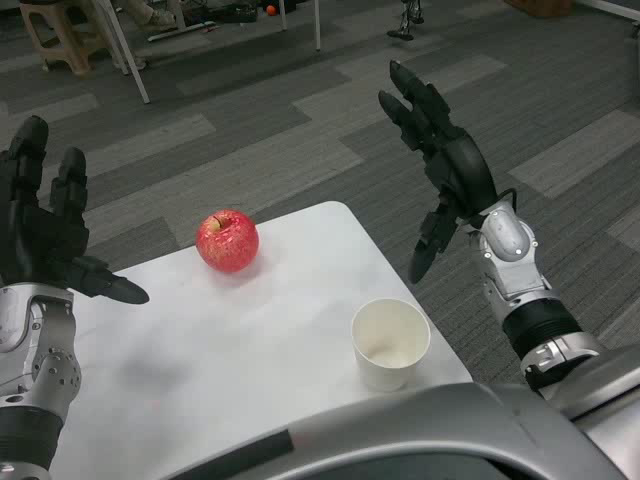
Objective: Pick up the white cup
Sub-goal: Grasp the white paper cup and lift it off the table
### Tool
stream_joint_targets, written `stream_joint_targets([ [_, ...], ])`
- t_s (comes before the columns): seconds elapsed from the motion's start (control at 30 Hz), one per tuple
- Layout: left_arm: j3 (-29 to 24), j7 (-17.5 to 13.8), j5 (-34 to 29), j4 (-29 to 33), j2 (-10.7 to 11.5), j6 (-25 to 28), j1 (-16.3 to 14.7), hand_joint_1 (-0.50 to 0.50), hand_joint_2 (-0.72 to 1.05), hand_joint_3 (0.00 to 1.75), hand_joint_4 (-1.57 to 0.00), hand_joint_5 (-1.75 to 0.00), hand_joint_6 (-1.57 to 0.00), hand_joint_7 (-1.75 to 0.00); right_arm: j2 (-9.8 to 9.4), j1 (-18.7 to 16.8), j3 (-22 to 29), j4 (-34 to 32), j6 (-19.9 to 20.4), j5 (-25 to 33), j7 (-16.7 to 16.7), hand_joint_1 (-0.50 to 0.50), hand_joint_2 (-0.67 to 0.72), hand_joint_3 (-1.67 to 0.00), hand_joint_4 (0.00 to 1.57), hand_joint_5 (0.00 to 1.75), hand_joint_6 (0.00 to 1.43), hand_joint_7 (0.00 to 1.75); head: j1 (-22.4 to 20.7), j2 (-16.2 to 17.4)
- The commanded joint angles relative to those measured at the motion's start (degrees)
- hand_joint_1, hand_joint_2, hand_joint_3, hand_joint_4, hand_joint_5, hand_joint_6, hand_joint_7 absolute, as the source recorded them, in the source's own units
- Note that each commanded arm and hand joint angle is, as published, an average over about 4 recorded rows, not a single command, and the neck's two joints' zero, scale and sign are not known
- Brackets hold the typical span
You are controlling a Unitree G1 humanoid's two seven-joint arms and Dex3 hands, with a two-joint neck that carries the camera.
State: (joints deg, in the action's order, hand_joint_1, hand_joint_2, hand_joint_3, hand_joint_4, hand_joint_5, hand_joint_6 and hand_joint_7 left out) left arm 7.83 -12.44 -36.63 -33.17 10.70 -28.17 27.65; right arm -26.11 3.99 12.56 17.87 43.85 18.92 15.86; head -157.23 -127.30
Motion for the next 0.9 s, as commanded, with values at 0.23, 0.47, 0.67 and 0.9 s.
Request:
stream_joint_targets([
  [0.23, -15.25, -2.85, 2.53, 7.5, 6.44, 2.68, -2.25, -0.46, 0.69, 0.07, 0.0, -0.31, 0.0, -0.21, -8.08, 9.64, 8.01, -3.01, -9.49, -3.76, -1.71, -0.5, 0.6, 0.0, 0.0, 0.0, 0.0, 0.07, -0.85, 2.28],
  [0.47, -15.03, -2.85, 2.53, 7.5, 6.44, 2.68, -2.1, -0.46, 0.69, 0.09, 0.0, -0.31, 0.0, -0.21, -8.02, 9.55, 8.03, -3.17, -9.49, -3.81, -1.71, -0.5, 0.6, 0.0, 0.0, 0.0, 0.0, 0.07, -0.31, 2.75],
  [0.67, -14.95, -2.88, 2.51, 7.5, 6.44, 2.68, -2.01, -0.46, 0.69, 0.09, 0.0, -0.31, 0.0, -0.21, -8.0, 9.11, 8.1, -3.21, -9.51, -3.81, -1.69, -0.49, 0.6, 0.0, 0.0, 0.0, 0.0, 0.05, -0.71, 4.25],
  [0.9, -14.68, -2.94, 2.4, 7.5, 6.53, 2.68, -1.99, -0.46, 0.69, 0.09, 0.0, -0.31, 0.0, -0.17, -9.36, 7.18, 8.18, -2.49, -9.71, -3.76, -0.61, -0.46, 0.6, 0.0, 0.0, 0.0, 0.0, 0.07, -4.44, 8.64],
])
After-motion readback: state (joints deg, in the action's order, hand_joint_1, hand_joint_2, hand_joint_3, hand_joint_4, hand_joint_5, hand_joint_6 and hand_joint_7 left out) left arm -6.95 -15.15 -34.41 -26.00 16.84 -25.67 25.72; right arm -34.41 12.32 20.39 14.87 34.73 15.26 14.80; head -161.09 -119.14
